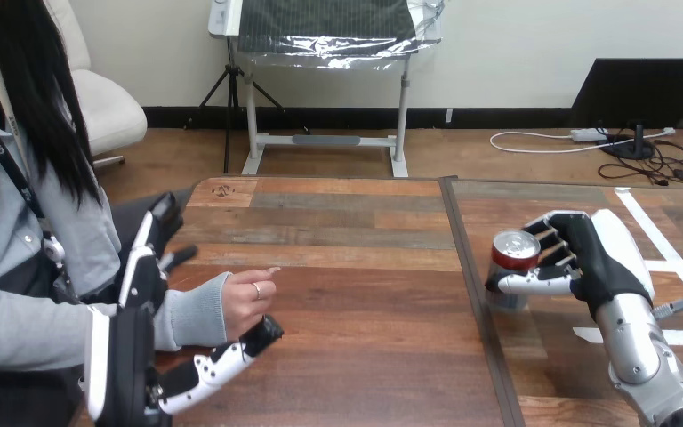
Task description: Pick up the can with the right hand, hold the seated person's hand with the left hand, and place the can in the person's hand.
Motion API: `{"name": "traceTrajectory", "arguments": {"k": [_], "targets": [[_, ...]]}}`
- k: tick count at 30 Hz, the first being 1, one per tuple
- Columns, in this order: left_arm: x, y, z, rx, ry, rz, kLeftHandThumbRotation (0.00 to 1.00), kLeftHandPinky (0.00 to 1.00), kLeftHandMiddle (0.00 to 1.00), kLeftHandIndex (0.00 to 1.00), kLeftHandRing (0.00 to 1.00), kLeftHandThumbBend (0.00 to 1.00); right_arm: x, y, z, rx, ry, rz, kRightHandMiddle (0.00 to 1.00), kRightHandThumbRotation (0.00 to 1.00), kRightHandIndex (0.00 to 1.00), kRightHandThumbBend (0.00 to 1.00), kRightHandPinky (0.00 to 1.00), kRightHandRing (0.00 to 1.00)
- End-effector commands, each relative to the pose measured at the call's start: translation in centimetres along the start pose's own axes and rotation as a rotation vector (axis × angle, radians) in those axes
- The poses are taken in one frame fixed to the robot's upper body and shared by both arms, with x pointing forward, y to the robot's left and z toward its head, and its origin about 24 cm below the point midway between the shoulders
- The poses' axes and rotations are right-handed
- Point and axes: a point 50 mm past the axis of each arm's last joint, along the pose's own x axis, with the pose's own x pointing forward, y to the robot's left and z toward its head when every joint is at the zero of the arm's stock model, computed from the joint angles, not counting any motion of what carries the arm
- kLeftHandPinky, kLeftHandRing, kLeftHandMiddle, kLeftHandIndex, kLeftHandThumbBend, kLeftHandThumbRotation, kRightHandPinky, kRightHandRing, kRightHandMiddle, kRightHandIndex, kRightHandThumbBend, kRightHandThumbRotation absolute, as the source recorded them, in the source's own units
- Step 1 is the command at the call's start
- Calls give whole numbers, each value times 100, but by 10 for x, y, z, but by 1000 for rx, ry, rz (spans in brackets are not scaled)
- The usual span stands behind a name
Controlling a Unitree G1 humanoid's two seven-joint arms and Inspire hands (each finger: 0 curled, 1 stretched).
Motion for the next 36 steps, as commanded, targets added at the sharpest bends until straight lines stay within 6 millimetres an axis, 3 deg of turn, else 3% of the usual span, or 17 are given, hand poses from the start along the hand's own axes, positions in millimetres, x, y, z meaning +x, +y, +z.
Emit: {"name": "traceTrajectory", "arguments": {"k": [1, 12, 36], "targets": [[29, 5, 10, 42, -120, 9, 36, 83, 93, 93, 91, 90, 19, -23, 42, 1, -168, -87, 52, 0, 54, 83, 43, 47], [36, 15, 11, 102, -122, 25, 40, 77, 92, 92, 90, 94, 19, -22, 45, 5, -193, -89, 53, 0, 54, 83, 44, 48], [44, 22, 11, 213, -88, -3, 45, 83, 90, 89, 90, 99, 17, -21, 46, 29, -216, -90, 52, 0, 53, 83, 43, 47]]}}
